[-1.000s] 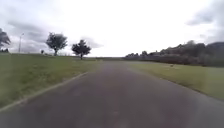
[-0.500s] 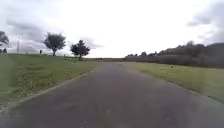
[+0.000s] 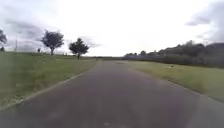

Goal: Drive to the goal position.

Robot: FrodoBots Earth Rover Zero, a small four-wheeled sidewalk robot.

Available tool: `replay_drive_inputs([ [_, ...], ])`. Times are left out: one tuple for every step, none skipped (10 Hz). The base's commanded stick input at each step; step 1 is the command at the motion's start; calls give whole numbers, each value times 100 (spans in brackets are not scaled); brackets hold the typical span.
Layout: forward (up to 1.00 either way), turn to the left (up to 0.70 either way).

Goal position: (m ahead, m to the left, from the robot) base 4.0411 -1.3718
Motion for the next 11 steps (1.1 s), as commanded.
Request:
replay_drive_inputs([
  [70,1],
  [70,0],
  [70,0],
  [70,0],
  [70,0],
  [70,0],
  [70,0],
  [70,0],
  [70,0],
  [70,0],
  [70,0],
])
